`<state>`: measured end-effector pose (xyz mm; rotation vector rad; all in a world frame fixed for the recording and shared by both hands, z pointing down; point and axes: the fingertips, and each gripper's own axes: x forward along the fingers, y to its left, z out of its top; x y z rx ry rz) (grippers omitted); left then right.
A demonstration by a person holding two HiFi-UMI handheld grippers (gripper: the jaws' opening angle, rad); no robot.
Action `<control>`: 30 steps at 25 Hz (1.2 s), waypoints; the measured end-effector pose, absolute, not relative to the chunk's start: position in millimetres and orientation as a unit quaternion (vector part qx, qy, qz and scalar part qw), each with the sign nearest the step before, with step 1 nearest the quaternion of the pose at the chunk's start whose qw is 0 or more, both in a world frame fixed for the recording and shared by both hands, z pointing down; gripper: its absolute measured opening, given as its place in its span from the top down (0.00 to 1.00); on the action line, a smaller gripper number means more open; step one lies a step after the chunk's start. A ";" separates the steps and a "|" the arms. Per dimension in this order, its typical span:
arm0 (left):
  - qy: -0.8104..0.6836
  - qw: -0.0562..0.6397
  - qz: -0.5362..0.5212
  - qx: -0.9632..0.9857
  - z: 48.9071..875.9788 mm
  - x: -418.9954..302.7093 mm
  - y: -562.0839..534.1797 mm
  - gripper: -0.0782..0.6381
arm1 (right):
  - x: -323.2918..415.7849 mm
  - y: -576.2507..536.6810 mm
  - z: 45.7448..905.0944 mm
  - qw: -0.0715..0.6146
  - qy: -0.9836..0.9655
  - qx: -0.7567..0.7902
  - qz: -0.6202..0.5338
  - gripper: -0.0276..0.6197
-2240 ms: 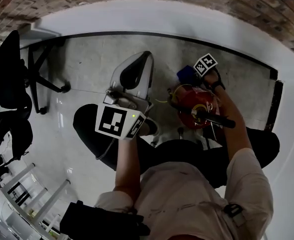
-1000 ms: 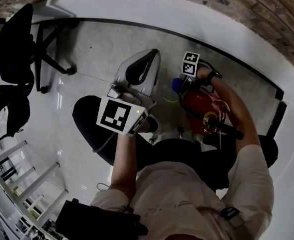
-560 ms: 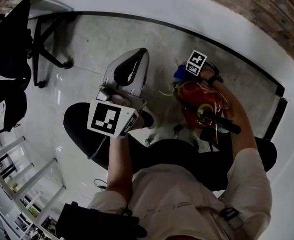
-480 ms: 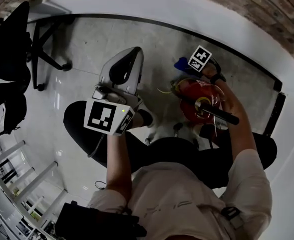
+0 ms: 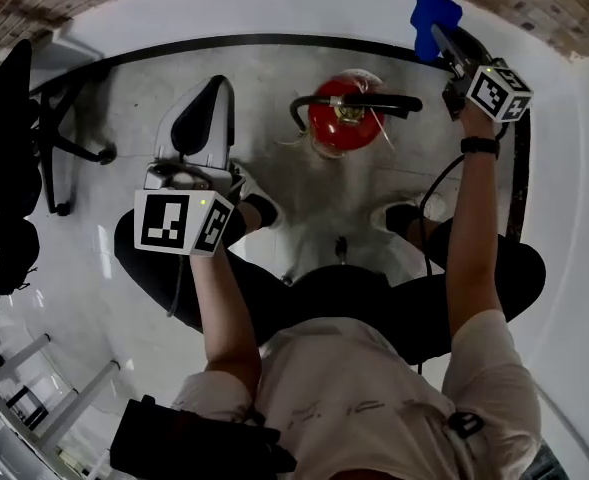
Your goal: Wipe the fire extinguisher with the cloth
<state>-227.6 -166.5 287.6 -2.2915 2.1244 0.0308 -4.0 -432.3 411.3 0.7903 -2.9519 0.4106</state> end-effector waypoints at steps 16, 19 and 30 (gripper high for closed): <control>0.634 0.047 0.033 -0.771 313.2 -27.1 89.7 0.89 | 167.9 -10.2 355.9 -0.046 -0.950 0.308 0.009 0.85; 0.635 0.047 0.036 -0.771 319.0 -1.2 143.3 0.89 | 183.2 49.5 367.5 -0.050 -0.952 0.300 0.011 0.85; 0.648 0.077 0.032 -0.757 336.4 111.9 297.2 0.89 | 240.4 225.2 398.3 -0.044 -0.942 0.331 0.004 0.85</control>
